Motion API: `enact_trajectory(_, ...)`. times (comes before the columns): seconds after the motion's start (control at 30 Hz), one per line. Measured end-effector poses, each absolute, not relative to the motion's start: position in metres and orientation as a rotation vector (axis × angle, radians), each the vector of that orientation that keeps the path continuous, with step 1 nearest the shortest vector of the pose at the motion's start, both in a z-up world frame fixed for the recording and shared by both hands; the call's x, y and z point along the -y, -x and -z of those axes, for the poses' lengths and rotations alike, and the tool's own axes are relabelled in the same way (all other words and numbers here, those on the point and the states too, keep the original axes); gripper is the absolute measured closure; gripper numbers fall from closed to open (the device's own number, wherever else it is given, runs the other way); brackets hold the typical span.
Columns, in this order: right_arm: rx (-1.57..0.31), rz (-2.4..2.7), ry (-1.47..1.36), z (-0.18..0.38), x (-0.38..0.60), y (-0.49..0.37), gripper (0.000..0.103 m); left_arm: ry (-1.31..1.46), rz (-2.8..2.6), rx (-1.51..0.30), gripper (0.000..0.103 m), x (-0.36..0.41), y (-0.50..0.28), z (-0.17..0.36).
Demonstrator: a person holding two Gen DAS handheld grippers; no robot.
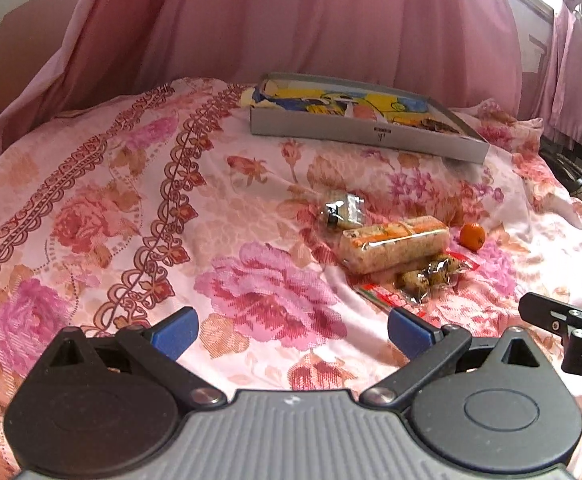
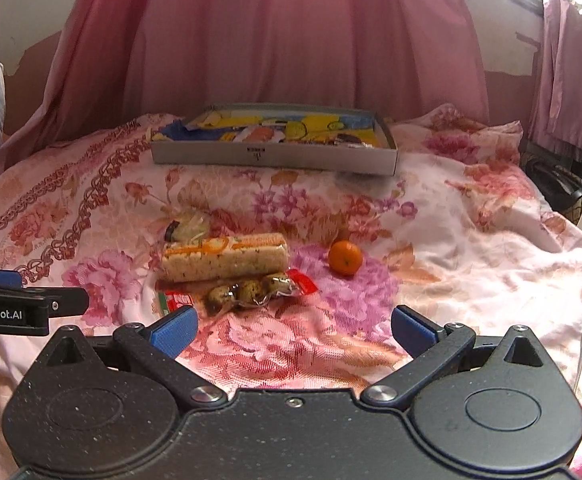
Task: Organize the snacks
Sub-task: 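Lift both open tools away from the tray back over the remaining snacks, then grasp the quail egg bag with left tool while right tool grasps the mandarin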
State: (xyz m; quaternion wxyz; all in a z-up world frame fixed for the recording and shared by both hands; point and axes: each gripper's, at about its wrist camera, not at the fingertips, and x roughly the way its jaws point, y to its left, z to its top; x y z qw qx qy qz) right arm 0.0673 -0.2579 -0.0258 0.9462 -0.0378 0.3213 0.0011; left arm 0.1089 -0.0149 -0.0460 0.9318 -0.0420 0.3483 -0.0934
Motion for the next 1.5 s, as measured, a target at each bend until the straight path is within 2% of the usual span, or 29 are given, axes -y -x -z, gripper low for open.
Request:
enact_trajectory(0.43, -0.691, -0.001, 0.073, 0.031, 0.272, -0.089, 0.001, 0.031, 0.277, -0.733, 0.000, 0.033, -0.124, 0.056)
enact_trajectory(0.87, -0.685, -0.034, 0.117, 0.051, 0.314, -0.148, 0.001, 0.006, 0.547, -0.718, 0.000, 0.069, -0.162, 0.066)
enact_trajectory(1.2, -0.712, -0.044, 0.129, 0.080, 0.328, -0.201, 0.021, 0.090, 0.719, -0.789, 0.001, 0.088, -0.184, 0.083)
enact_trajectory(1.5, -0.748, -0.074, 0.099, 0.092, 0.324, -0.217, 0.022, 0.035, 0.699, -0.814, 0.001, 0.104, -0.202, 0.089)
